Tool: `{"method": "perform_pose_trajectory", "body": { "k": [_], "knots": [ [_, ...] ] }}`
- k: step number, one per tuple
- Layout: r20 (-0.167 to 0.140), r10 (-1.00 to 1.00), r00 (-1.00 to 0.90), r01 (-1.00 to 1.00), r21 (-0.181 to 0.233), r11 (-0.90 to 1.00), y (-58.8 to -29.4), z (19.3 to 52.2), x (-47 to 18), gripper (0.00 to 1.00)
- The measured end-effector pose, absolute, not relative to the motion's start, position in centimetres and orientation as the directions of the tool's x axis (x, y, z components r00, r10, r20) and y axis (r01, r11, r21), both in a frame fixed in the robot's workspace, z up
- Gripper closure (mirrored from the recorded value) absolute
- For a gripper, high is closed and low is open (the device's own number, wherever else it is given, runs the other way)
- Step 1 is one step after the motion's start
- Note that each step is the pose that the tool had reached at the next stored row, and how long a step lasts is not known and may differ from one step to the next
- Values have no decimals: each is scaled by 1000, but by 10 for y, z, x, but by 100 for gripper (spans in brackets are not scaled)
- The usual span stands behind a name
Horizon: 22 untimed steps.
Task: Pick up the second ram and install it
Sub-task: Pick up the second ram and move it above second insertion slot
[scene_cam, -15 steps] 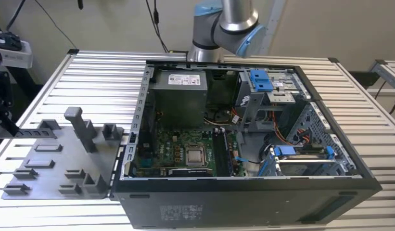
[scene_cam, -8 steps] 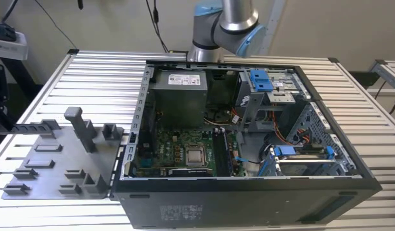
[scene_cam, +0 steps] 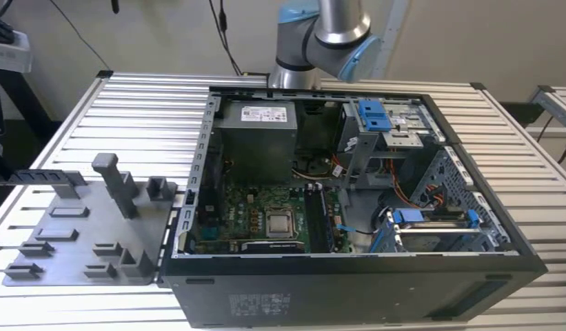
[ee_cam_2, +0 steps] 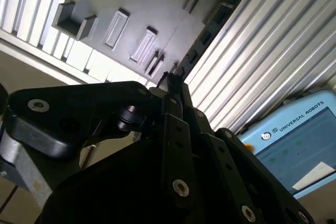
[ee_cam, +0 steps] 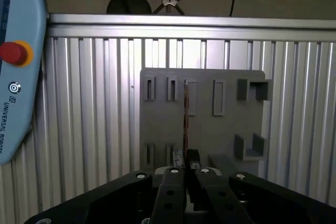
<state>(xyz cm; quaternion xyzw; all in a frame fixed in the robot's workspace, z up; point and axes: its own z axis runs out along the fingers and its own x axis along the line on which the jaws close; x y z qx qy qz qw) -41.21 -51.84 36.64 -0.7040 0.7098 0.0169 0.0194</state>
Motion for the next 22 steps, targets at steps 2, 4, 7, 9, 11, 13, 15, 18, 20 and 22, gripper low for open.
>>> {"method": "perform_pose_trajectory", "body": {
  "k": [2, 4, 7, 9, 11, 13, 15, 18, 20, 22],
  "knots": [
    [-51, -999, -8, -1000, -3, 8, -518, 370, -412, 86],
    [-52, -999, -8, -1000, -3, 8, -518, 374, -412, 86],
    [-52, -999, -8, -1000, -3, 8, -518, 379, -412, 86],
    [-51, -999, -8, -1000, -3, 8, -518, 383, -412, 86],
    [-51, -999, -8, -1000, -3, 8, -518, 386, -412, 86],
    [-51, -999, -8, -1000, -3, 8, -518, 390, -412, 86],
    [-51, -999, -8, -1000, -3, 8, -518, 393, -412, 86],
    [-51, -999, -8, -1000, -3, 8, -518, 398, -412, 86],
    [-52, -999, -8, -1000, -3, 8, -518, 401, -412, 86],
    [-51, -999, -8, -1000, -3, 8, -518, 404, -412, 86]
  ]
}}
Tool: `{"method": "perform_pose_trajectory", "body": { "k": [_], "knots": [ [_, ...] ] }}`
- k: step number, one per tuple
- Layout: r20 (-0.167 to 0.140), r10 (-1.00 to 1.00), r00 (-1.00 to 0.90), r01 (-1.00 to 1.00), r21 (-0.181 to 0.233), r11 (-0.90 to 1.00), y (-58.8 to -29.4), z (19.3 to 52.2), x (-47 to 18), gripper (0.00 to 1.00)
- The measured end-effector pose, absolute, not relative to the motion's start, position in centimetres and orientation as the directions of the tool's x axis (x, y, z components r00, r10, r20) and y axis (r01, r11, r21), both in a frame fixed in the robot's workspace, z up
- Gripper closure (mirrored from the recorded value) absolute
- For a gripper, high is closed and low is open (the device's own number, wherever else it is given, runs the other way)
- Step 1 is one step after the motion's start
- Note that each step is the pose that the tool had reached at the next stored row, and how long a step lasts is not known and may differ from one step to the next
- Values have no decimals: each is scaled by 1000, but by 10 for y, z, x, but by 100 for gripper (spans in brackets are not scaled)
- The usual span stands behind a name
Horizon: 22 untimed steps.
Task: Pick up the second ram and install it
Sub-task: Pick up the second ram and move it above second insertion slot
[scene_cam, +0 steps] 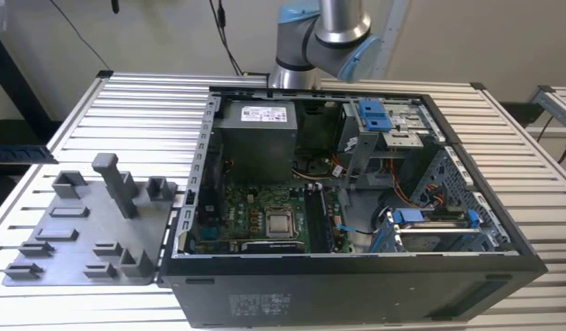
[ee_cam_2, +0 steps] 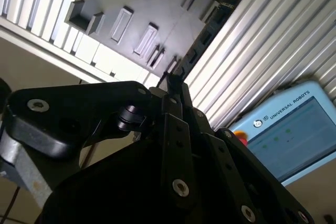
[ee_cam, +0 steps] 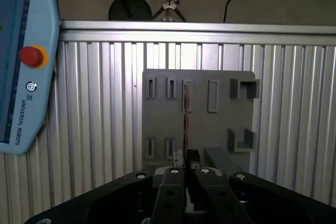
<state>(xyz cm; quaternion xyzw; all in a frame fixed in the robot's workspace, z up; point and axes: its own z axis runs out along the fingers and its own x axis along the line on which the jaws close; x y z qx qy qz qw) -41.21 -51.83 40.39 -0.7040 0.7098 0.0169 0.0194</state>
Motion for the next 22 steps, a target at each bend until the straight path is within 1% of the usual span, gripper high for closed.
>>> {"method": "perform_pose_trajectory", "body": {
  "k": [15, 22],
  "knots": [
    [-51, -999, -8, -1000, -3, 8, -518, 408, -411, 86],
    [-51, -999, -8, -1000, -3, 8, -518, 408, -398, 86]
  ]
}}
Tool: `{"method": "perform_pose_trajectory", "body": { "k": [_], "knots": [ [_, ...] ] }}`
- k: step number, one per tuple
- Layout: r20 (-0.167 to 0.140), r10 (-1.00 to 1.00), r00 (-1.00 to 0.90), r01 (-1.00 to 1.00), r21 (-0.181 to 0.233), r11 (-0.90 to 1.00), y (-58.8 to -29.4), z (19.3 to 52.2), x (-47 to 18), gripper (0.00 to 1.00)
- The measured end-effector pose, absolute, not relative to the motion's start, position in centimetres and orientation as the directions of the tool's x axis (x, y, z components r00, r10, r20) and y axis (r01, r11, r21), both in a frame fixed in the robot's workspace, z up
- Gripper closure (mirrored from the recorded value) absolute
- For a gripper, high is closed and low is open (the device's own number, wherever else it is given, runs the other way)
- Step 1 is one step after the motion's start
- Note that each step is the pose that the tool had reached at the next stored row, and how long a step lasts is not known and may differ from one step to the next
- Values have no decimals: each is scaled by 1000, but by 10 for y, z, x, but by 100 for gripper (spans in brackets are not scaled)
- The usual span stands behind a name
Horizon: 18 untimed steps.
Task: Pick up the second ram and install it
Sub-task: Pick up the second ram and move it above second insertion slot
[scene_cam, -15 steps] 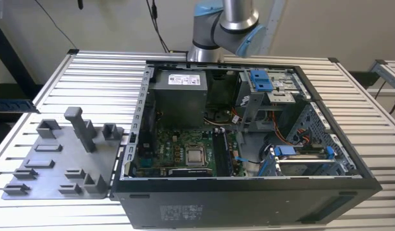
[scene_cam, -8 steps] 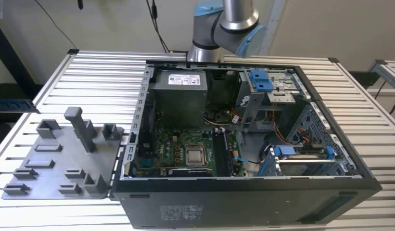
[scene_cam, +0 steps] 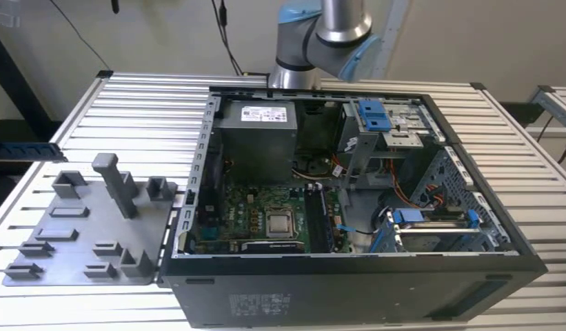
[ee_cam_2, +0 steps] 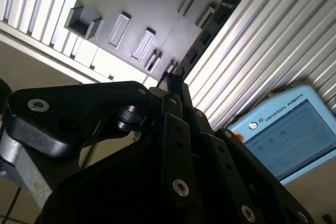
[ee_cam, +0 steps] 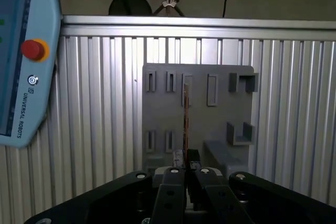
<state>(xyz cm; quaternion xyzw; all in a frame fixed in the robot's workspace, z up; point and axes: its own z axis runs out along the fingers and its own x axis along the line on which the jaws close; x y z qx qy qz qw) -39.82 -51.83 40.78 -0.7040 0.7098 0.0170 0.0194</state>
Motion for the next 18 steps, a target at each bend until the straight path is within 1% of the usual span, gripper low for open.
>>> {"method": "perform_pose_trajectory", "body": {
  "k": [18],
  "knots": [
    [-52, -999, -8, -1000, -2, 8, -518, 408, -341, 86]
  ]
}}
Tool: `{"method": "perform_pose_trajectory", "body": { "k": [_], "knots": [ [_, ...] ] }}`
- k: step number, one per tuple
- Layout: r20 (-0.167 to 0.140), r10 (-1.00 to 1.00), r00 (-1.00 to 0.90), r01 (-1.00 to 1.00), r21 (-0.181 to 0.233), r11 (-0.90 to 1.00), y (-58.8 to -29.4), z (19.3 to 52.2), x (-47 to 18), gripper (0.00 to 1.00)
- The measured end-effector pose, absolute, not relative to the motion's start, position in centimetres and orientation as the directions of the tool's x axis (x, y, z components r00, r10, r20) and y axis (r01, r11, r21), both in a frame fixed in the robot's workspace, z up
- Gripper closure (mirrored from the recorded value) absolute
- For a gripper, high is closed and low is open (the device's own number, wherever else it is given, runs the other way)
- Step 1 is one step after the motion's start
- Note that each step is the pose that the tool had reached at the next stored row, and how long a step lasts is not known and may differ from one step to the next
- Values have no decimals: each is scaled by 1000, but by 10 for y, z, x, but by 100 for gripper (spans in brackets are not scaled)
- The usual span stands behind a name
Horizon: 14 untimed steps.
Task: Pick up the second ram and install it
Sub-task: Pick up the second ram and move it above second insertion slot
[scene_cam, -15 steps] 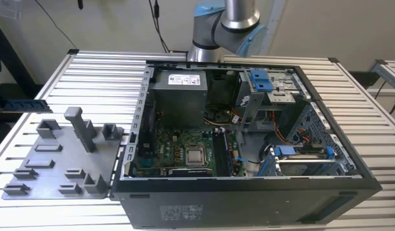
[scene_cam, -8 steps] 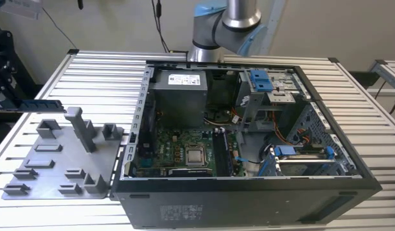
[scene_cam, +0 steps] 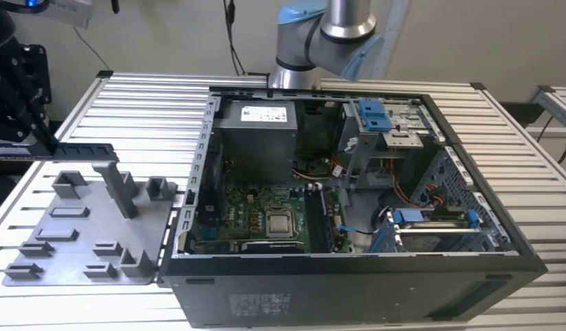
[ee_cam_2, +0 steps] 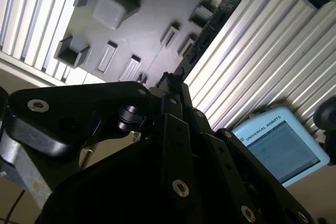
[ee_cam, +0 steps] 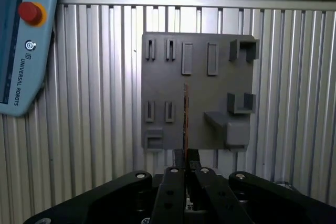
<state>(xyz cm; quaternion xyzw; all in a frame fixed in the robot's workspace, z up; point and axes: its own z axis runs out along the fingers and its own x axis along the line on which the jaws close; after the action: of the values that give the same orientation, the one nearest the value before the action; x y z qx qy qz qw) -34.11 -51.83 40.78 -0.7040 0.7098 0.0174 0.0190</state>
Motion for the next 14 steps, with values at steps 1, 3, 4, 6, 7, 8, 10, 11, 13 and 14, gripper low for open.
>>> {"method": "perform_pose_trajectory", "body": {
  "k": [1, 3, 4, 6, 7, 8, 10, 11, 13, 14],
  "knots": [
    [-51, -999, -8, -1000, -2, 8, -518, 408, -337, 86],
    [-51, -999, -8, -1000, -2, 8, -518, 408, -330, 86],
    [-51, -999, -8, -1000, -2, 8, -518, 408, -327, 86],
    [-52, -999, -8, -1000, -1, 8, -518, 408, -320, 86],
    [-51, -999, -8, -1000, -1, 8, -518, 408, -316, 86],
    [-51, -999, -8, -1000, -1, 8, -518, 408, -313, 86],
    [-51, -999, -8, -1000, -1, 8, -518, 408, -306, 86],
    [-51, -999, -8, -1000, -1, 8, -518, 408, -303, 86],
    [-51, -999, -8, -1000, -1, 8, -518, 408, -296, 86],
    [-52, -999, -8, -1000, -1, 8, -518, 408, -292, 86]
  ]
}}
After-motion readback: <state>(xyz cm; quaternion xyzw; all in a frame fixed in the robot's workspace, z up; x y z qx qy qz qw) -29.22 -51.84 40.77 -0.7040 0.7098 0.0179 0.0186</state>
